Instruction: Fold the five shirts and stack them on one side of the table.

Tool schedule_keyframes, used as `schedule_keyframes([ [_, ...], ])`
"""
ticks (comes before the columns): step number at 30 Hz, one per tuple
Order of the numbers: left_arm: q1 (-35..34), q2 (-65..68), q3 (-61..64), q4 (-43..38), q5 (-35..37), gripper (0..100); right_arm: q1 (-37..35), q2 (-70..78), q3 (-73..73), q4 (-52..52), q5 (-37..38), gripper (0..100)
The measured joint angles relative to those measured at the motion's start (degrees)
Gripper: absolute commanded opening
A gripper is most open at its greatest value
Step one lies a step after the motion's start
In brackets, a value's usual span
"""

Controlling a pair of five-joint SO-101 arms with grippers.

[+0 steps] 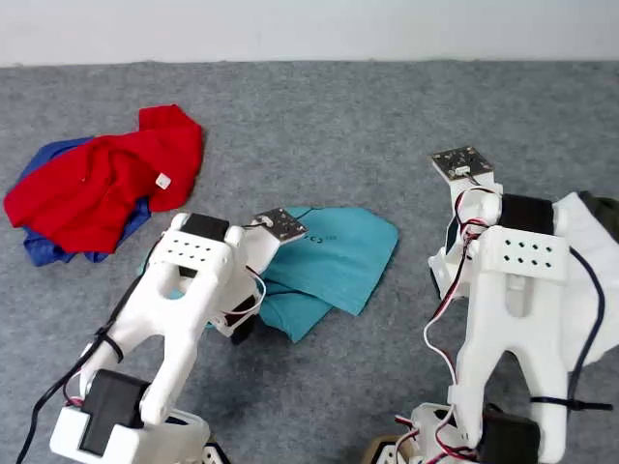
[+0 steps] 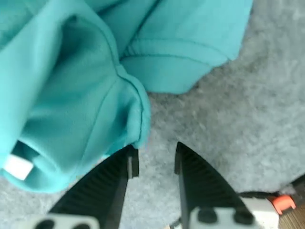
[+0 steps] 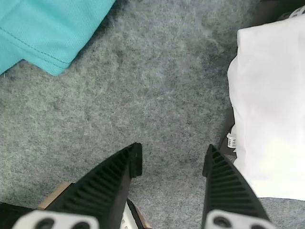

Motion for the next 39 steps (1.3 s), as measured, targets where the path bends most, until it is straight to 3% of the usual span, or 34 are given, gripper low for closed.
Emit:
schedule_keyframes([
  [11, -0.8, 0.0, -5.5, 6.3, -0.4, 13, 0.0, 0.0, 0.0, 0.0, 0.0, 21.6],
  [21, -10.3, 0.0, -3.2, 1.2, -1.0, 13, 0.0, 0.0, 0.0, 0.0, 0.0, 21.6],
  [33, -9.9, 0.0, -1.1, 0.3, -2.5, 13, 0.0, 0.0, 0.0, 0.0, 0.0, 21.6],
  [39, -2.1, 0.0, -0.1, 1.3, -2.5, 13, 0.0, 0.0, 0.0, 0.0, 0.0, 21.6],
])
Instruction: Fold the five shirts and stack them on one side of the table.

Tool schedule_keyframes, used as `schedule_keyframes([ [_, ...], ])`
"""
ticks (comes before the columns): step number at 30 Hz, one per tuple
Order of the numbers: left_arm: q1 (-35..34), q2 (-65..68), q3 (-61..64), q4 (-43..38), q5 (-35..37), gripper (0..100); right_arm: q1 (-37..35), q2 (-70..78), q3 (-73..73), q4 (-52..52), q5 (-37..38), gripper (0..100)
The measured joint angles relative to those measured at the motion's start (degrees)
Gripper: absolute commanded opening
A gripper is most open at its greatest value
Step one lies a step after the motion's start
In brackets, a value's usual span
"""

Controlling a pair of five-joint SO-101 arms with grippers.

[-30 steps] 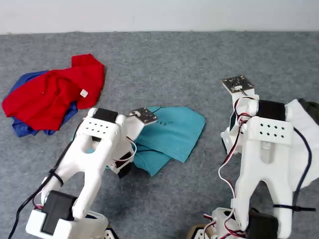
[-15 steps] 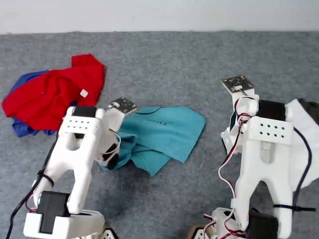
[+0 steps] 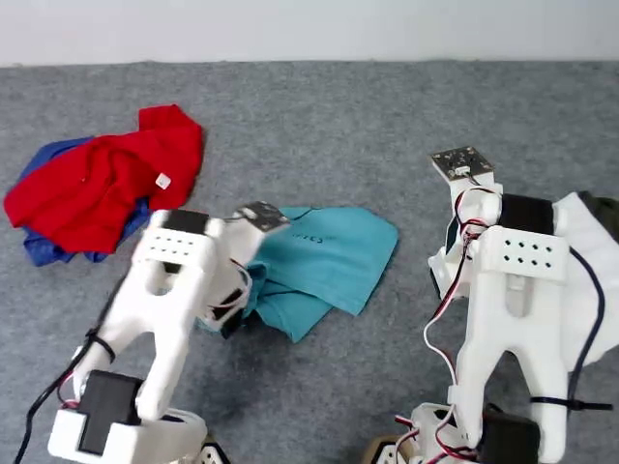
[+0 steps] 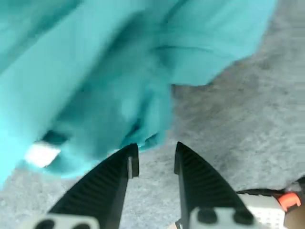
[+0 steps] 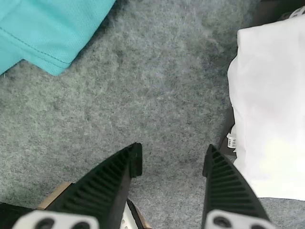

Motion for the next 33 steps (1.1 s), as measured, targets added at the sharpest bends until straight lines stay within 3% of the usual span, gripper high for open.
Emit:
schedule_keyframes([
  [5, 1.0, 0.0, 0.7, -0.5, 0.0, 13, 0.0, 0.0, 0.0, 0.0, 0.0, 21.6],
  [13, -6.1, 0.0, 3.9, -6.5, 0.0, 13, 0.0, 0.0, 0.0, 0.0, 0.0, 21.6],
  [19, -6.0, 0.0, 9.1, -6.9, -3.0, 12, 0.0, 0.0, 0.0, 0.0, 0.0, 21.6],
  [25, -3.5, 0.0, 9.8, -7.2, -3.2, 5, 0.0, 0.0, 0.0, 0.0, 0.0, 21.6],
  [33, -3.1, 0.0, 12.4, -18.2, -3.2, 5, 0.0, 0.0, 0.0, 0.0, 0.0, 21.6],
])
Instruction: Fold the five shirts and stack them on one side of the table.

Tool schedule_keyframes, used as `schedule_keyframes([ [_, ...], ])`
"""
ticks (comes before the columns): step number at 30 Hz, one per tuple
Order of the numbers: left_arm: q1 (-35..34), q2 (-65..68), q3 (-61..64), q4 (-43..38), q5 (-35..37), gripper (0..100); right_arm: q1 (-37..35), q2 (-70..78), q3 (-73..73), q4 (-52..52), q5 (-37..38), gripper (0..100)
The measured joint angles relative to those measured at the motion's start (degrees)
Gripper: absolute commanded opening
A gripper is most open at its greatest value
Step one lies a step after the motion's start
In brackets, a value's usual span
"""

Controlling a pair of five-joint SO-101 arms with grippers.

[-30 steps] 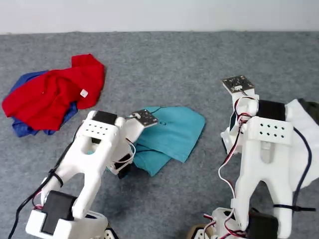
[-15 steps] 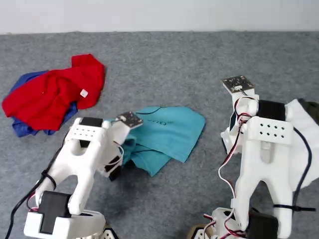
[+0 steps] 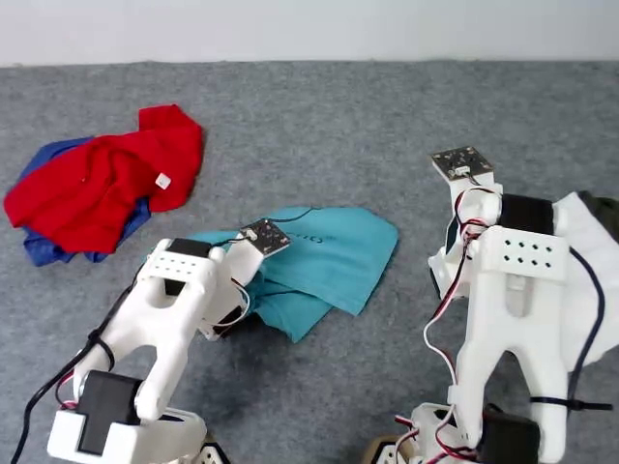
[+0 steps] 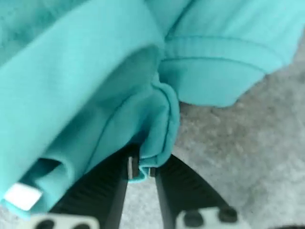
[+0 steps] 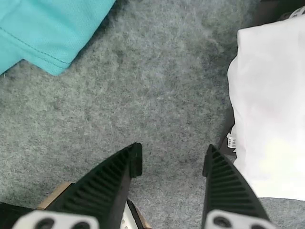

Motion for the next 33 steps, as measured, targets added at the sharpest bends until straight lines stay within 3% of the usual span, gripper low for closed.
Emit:
schedule_keyframes([
  [17, 0.1, -0.7, 2.3, -1.8, 0.0, 1, -1.7, 0.0, 2.3, -1.8, -0.1, 21.6],
  [21, 0.1, -0.9, 2.2, -0.6, -0.1, 1, -8.4, 0.0, 7.6, -6.5, -0.1, 21.6],
  [30, 0.1, -0.9, 1.8, -0.1, 0.0, 1, -34.7, 0.0, 13.6, -12.6, 0.0, 21.6],
  [33, 0.1, -0.9, 1.8, -0.1, 0.0, 1, -39.5, 0.0, 14.7, -13.8, 1.6, 21.6],
])
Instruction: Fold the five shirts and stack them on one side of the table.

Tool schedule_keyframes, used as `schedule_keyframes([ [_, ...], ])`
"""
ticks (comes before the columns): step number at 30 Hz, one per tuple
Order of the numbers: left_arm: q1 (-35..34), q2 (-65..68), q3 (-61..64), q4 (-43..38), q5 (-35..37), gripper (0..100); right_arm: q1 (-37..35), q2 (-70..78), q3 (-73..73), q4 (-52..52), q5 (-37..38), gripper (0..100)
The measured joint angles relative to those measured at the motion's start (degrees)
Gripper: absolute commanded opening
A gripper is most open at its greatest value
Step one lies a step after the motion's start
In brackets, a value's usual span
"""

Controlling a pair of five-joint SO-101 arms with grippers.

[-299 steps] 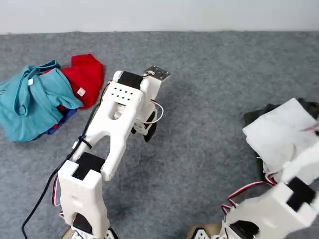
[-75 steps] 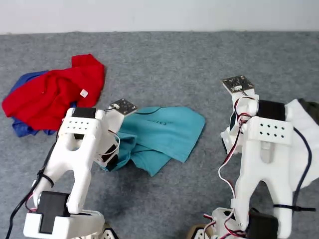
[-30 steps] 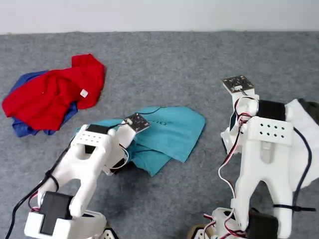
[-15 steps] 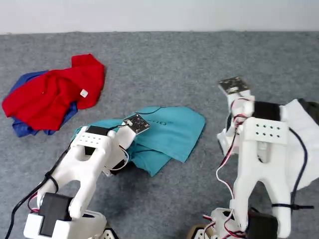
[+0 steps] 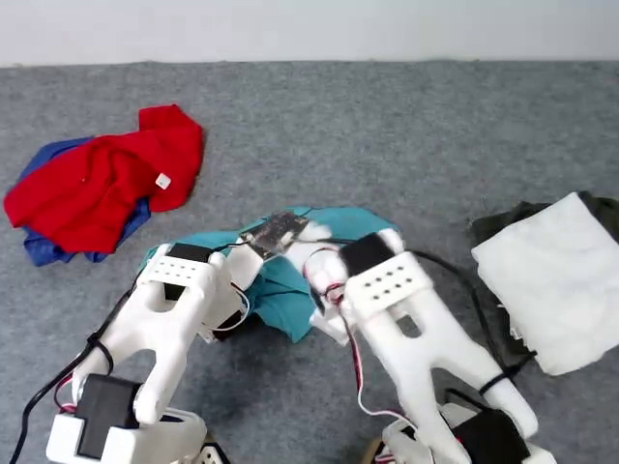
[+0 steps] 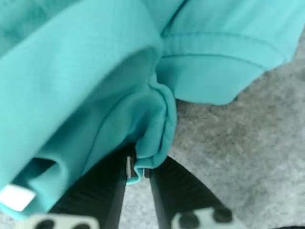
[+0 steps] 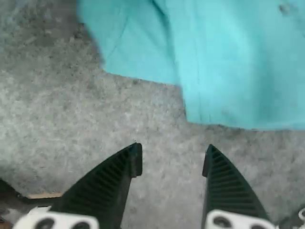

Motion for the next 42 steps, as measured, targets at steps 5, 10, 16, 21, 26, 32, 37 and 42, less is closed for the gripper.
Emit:
schedule_keyframes([
  [5, 0.0, 0.0, 0.0, 0.0, 0.0, 1, 0.0, 0.0, 5.3, -6.9, 0.4, 21.5],
  [10, 0.0, 0.0, 0.0, 0.0, 0.0, 1, 3.3, 0.0, 10.8, -13.5, 0.5, 21.5],
  [16, 0.0, 0.0, 0.0, 0.0, 0.0, 1, 6.9, 0.0, 15.9, -24.4, 0.5, 21.5],
  [21, 0.0, 0.0, 0.0, 0.0, 0.0, 1, 8.3, 0.0, 22.0, -33.7, -0.4, 21.5],
  [26, 0.0, 0.0, 0.0, 0.0, 0.0, 1, 8.4, 0.0, 23.0, -35.8, -1.8, 21.0],
  [32, 0.0, 0.0, 0.0, 0.0, 0.0, 1, 8.6, 2.5, 23.0, -37.5, -1.9, 5.0],
  [37, 0.0, 0.0, 0.0, 0.0, 0.0, 1, 9.1, 8.4, 20.4, -39.5, -1.9, 1.0],
  [42, 0.0, 0.0, 0.0, 0.0, 0.0, 1, 10.2, 10.8, 17.6, -38.2, 0.2, 0.9],
])
